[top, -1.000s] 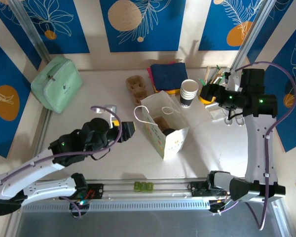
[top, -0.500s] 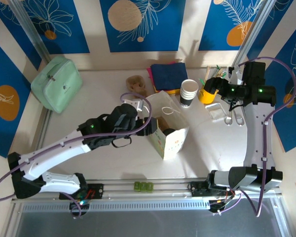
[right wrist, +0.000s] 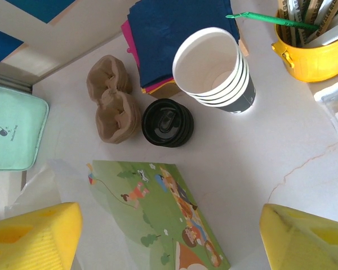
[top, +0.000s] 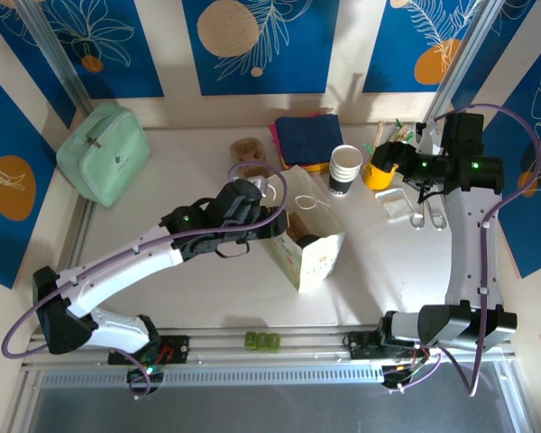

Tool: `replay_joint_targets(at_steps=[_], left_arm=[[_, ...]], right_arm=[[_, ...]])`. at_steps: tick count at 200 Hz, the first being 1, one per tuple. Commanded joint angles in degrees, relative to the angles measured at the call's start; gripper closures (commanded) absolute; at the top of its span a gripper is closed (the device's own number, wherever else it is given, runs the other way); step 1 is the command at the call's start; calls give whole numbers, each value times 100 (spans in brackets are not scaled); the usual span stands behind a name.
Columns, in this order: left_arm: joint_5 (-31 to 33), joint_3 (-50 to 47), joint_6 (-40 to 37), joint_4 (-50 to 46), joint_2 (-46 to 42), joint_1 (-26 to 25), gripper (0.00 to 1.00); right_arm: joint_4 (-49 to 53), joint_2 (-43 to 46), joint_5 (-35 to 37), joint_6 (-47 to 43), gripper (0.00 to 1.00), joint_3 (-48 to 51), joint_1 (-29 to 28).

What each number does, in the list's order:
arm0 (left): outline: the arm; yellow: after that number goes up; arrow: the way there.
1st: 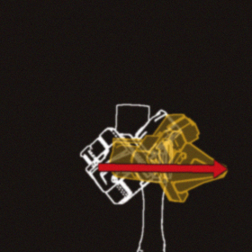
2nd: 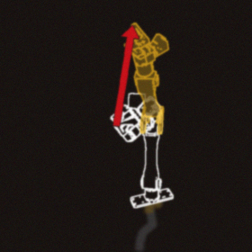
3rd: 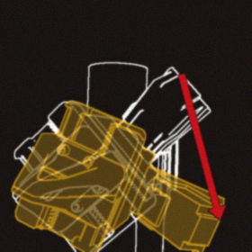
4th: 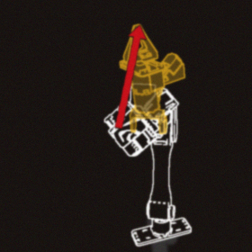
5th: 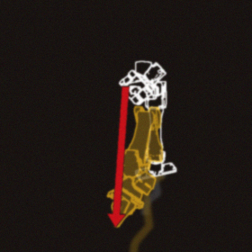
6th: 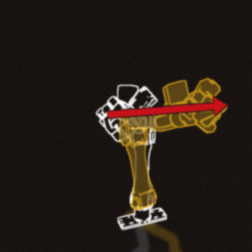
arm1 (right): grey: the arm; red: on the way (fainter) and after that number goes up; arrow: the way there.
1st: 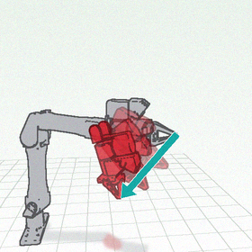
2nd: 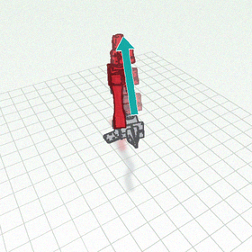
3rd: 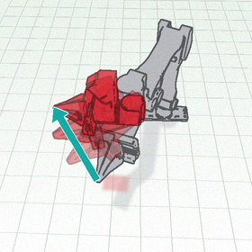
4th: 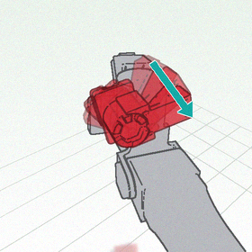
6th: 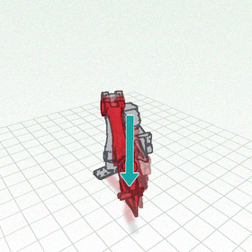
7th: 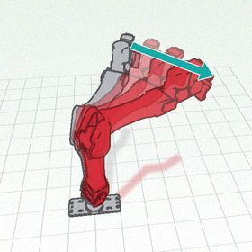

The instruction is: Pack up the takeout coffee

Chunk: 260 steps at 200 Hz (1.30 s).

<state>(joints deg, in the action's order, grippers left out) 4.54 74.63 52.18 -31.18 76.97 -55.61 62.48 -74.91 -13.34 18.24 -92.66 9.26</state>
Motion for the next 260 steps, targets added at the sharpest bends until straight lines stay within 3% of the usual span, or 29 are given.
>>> replay_joint_targets(at_steps=[1,72,168,202,230,260], left_arm=[[62,192,-81,-185,13,134,56],[-212,253,-309,-373,-84,618,74],[-1221,776,-1025,-985,-90,1417,80],[-1628,1182,-1329,-1191,118,1562,72],[-1881,1591,-1789,-1073,120,1583,58],[-1294,1728,-2482,-975,-290,1580,45]], right_arm=[[209,-32,-160,3,17,-222,-39],[497,-32,-107,-26,17,-401,-38],[296,-370,128,220,20,-431,-81],[-232,-506,422,222,21,-312,-141],[-739,-817,1067,47,22,-505,-261],[-1368,-1143,1719,-152,22,-742,-509]])
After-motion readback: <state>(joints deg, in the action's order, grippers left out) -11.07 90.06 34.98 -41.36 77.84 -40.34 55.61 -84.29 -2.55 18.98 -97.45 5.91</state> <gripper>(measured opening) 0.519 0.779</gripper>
